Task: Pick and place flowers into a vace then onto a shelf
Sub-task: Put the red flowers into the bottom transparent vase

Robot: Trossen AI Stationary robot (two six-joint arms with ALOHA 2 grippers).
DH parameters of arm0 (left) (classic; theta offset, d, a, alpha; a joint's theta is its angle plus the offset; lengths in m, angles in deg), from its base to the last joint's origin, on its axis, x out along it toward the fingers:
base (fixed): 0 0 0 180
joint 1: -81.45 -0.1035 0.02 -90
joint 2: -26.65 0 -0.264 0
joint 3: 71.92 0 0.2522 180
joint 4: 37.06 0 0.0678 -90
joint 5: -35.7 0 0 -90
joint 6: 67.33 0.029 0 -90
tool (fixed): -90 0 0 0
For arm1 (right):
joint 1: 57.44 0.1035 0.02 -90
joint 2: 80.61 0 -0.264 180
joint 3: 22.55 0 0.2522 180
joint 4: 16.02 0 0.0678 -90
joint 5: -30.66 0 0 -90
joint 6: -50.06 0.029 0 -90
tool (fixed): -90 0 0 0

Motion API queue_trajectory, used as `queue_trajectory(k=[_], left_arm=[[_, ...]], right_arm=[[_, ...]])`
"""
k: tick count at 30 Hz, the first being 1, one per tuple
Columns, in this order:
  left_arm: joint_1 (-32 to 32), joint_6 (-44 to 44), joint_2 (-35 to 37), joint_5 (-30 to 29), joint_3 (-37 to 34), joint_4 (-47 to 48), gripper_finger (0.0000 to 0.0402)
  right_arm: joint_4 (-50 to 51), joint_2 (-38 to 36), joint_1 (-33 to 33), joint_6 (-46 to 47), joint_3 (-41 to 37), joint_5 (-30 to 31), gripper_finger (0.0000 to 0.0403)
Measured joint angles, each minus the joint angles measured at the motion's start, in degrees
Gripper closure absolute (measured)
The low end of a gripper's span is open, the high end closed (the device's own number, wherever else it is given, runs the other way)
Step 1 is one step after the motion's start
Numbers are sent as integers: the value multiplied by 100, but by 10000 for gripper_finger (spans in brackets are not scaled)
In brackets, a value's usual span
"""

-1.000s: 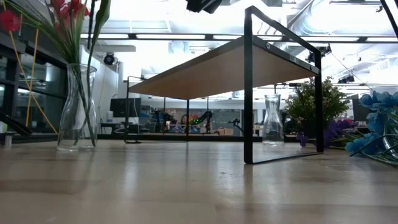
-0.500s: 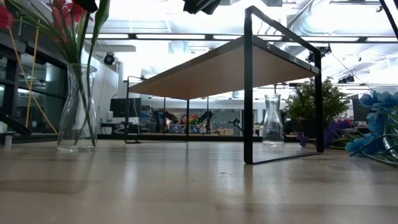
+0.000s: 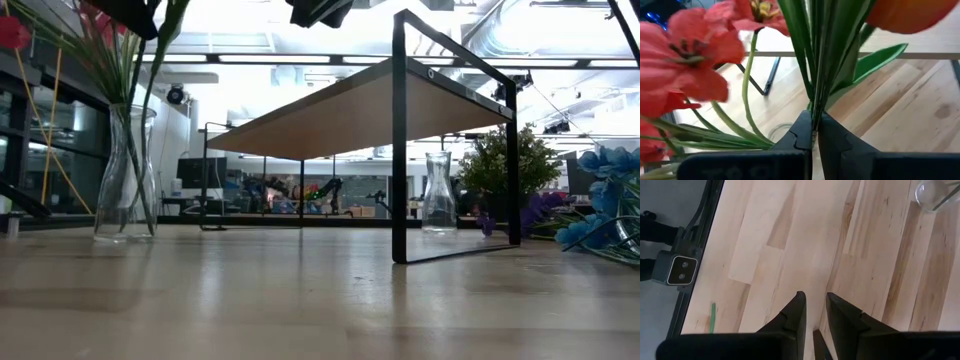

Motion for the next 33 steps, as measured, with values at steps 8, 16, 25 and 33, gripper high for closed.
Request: queue_trajectory(k=[8, 16, 25, 33], left_arm=[[0, -111, 10, -177, 3, 9, 359], [0, 250, 26, -286, 259, 8, 359], [-2, 682, 26, -309, 485, 7, 359], [-2, 878, 26, -2, 485, 9, 359]], right_arm=[[-2, 0, 0, 0, 0, 0, 336], [-3, 0, 0, 0, 0, 0, 336], [-11, 0, 0, 74, 0, 0, 336], [-11, 0, 0, 107, 0, 0, 336]])
